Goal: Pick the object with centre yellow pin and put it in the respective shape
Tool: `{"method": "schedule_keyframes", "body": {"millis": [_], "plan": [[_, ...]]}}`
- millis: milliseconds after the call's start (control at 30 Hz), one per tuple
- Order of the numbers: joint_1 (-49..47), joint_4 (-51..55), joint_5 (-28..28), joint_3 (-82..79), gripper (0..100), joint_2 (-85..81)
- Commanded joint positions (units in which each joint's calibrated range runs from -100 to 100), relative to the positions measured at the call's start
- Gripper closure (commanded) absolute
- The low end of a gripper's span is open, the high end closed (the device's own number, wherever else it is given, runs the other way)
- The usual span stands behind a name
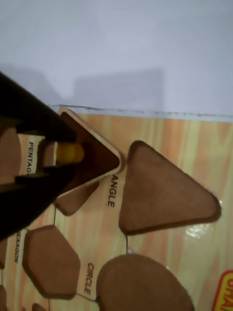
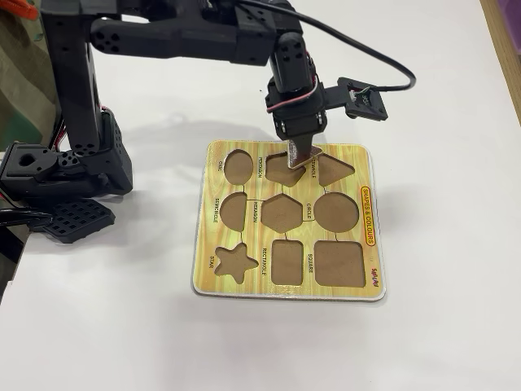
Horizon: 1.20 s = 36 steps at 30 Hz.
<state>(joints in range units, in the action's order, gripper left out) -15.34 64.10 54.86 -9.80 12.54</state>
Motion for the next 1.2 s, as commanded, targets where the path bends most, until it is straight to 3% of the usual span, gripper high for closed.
{"method": "schedule_keyframes", "body": {"millis": [0, 200, 1167], "plan": [[1.47, -0.48, -1.78, 1.53, 96, -2.58], [1.67, -5.24, -5.28, 1.62, 96, -2.33], [7.72, -5.84, -4.55, 10.52, 96, 6.87]]}}
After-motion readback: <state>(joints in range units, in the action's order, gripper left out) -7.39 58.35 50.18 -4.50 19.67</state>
